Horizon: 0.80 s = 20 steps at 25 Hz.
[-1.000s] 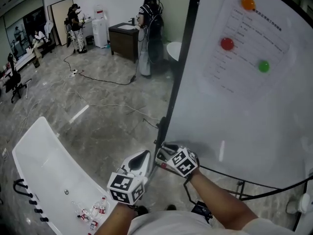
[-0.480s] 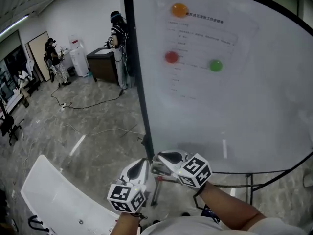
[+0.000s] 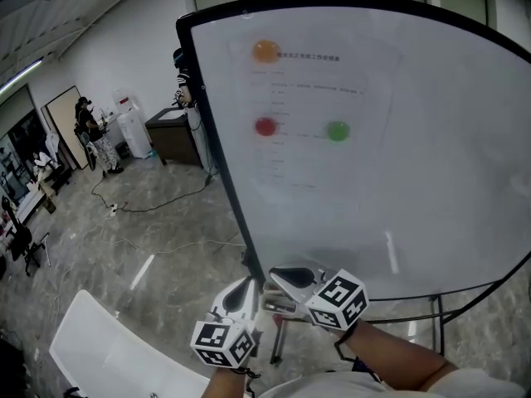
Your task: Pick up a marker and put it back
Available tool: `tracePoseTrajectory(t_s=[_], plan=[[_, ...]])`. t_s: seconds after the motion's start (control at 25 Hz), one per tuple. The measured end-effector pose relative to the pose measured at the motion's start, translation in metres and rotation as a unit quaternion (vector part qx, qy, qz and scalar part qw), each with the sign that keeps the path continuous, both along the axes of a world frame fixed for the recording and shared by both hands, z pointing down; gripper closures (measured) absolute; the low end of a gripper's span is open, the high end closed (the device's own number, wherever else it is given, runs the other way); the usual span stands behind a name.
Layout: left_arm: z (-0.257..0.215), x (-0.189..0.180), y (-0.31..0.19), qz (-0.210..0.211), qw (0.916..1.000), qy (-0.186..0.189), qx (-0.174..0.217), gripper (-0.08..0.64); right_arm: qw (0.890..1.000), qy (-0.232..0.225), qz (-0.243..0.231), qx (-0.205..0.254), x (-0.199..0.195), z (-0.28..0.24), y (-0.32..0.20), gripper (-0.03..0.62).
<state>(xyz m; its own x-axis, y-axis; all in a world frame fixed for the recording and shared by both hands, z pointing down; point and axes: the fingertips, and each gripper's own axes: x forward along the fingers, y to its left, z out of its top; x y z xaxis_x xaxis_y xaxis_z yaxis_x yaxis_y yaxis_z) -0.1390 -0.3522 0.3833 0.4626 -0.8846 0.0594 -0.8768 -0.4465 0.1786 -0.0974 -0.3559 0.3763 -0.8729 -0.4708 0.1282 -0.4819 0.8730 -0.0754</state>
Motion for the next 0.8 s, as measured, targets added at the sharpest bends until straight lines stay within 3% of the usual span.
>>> tracePoseTrajectory(t_s=[0.8], plan=[[-0.0007,0.0039,-0.0004,-0.004,1.0,-0.004,0.0,0.558,1.0,-0.01,-0.01,-0.008,-0.0011,-0.0025,0.002,0.591]])
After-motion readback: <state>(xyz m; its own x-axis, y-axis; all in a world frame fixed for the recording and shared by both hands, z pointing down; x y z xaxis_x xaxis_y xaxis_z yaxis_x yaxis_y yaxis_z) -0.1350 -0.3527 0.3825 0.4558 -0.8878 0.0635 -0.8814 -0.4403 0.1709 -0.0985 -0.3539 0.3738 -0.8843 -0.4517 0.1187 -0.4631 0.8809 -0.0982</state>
